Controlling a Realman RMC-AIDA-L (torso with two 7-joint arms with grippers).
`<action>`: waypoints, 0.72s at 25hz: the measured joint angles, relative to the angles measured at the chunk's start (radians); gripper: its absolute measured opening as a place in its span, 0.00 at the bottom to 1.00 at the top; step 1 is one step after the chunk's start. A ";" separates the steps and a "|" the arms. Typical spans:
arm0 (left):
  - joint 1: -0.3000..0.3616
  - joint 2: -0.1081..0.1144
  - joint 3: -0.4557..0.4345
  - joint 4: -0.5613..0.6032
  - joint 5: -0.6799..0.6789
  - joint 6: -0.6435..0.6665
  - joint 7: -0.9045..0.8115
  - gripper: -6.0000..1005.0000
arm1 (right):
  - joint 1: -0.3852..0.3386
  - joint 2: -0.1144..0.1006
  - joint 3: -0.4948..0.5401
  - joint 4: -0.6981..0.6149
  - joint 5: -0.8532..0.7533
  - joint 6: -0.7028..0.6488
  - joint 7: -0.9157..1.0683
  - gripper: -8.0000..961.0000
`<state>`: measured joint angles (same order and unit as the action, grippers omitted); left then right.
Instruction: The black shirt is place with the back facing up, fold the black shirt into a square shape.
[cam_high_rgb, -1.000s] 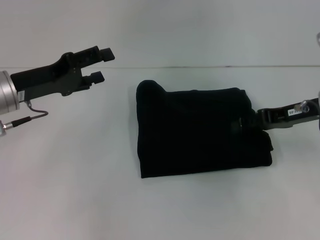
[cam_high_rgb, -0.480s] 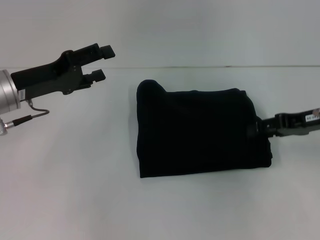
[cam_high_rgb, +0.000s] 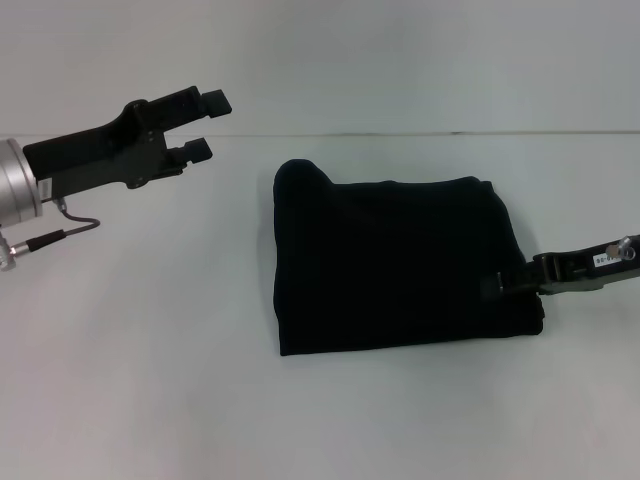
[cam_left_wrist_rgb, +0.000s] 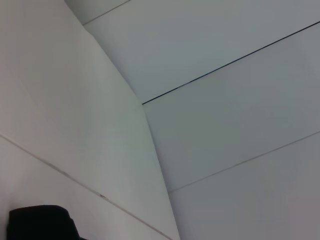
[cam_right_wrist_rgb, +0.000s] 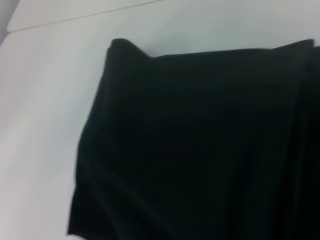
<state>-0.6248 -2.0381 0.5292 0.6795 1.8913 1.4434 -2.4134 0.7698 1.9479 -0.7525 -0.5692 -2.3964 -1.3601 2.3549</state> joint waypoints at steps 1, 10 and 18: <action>0.001 0.000 0.000 0.000 0.000 0.000 0.001 0.87 | 0.001 0.000 0.002 -0.001 0.002 -0.014 0.000 0.68; 0.002 -0.001 0.000 0.000 0.000 0.000 0.002 0.87 | 0.000 -0.027 0.068 -0.025 -0.009 -0.118 0.036 0.69; 0.000 0.000 0.000 -0.006 -0.002 -0.001 0.002 0.87 | -0.022 -0.044 0.106 -0.137 -0.008 -0.139 0.094 0.68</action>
<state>-0.6252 -2.0377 0.5293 0.6740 1.8897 1.4421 -2.4114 0.7481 1.9037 -0.6468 -0.7061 -2.4039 -1.4988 2.4486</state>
